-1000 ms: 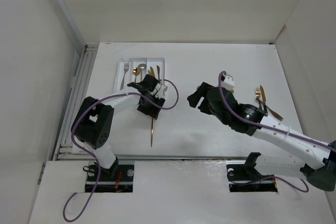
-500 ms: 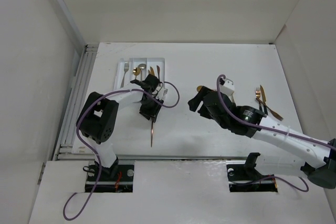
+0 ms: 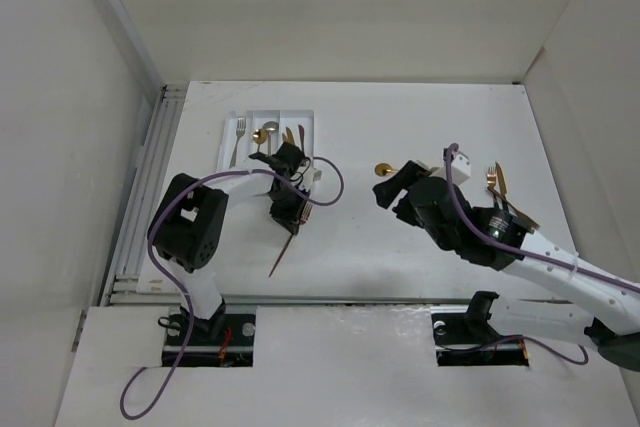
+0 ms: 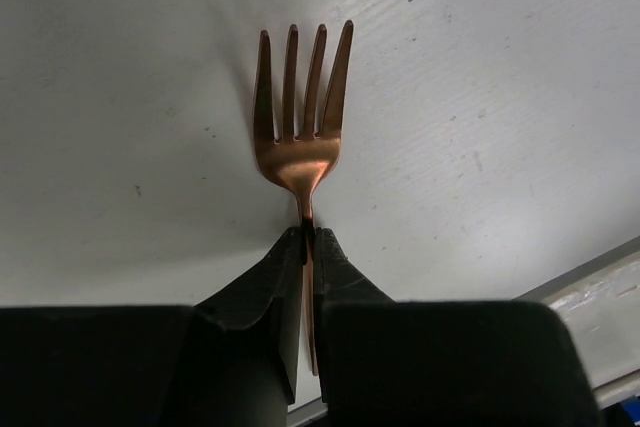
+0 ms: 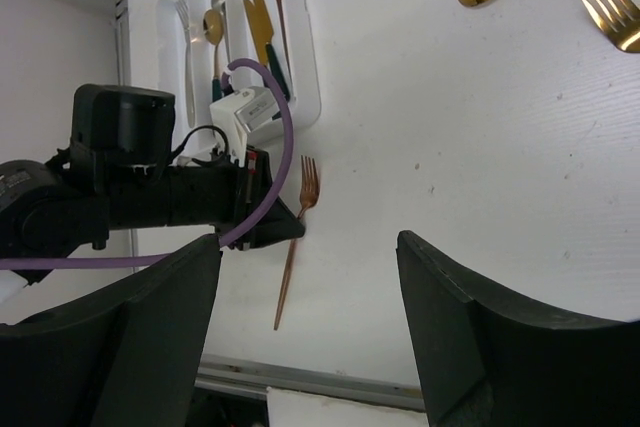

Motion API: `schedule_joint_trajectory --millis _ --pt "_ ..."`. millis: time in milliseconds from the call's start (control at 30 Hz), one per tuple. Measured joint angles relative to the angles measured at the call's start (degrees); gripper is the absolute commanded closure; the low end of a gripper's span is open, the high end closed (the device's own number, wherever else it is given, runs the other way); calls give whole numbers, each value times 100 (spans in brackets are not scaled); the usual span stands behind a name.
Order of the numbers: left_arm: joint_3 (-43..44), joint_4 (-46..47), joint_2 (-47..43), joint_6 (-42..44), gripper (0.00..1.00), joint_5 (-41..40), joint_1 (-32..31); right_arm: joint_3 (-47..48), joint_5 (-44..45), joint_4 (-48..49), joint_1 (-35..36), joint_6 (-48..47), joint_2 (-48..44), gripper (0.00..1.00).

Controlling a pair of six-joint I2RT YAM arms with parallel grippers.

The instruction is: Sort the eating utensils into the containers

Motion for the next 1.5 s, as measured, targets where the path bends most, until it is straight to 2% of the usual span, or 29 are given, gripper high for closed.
schedule_joint_trajectory --millis 133,200,300,367,433,533,633,733,833,1033,1133,1300,1433,1500 --pt "17 -24 -9 120 100 179 -7 0 96 -13 0 -96 7 23" --pt "125 -94 -9 236 100 219 -37 0 122 142 -4 -339 15 18" --pt "551 -236 -52 415 100 256 -151 70 -160 455 -295 -940 144 18" --pt "1067 -352 -138 505 100 317 -219 326 -669 616 -1071 -1368 474 18" --pt "1628 -431 -203 560 100 402 -240 660 -1443 837 -2144 -1733 920 18" --pt "2527 -439 -319 579 100 544 -52 1349 -2461 1097 -3576 -2256 1770 17" --pt "3414 -522 -348 592 100 490 494 2131 -3126 1167 -4308 -2712 2608 17" --pt "4122 -562 -190 625 100 20 1231 2835 -3486 1239 -4424 -3077 3362 17" --pt "4527 -575 175 640 100 -334 1897 3086 -3792 1325 -4393 -3300 3923 17" --pt "4649 -557 1381 586 100 -560 2844 3086 -4035 1338 -4367 -3464 4653 17" --pt "4597 -560 1886 605 100 -608 2994 3069 -4052 1340 -4369 -3488 4752 17" --pt "4590 -485 2052 590 100 -584 2944 2817 -4017 1484 -4406 -3567 4730 17" --pt "4645 -369 2129 533 100 -557 2896 2232 -4000 1464 -4481 -3628 4708 15" --pt "4680 -297 2216 479 99 -560 2887 1943 -3998 1346 -4548 -3635 4706 10"
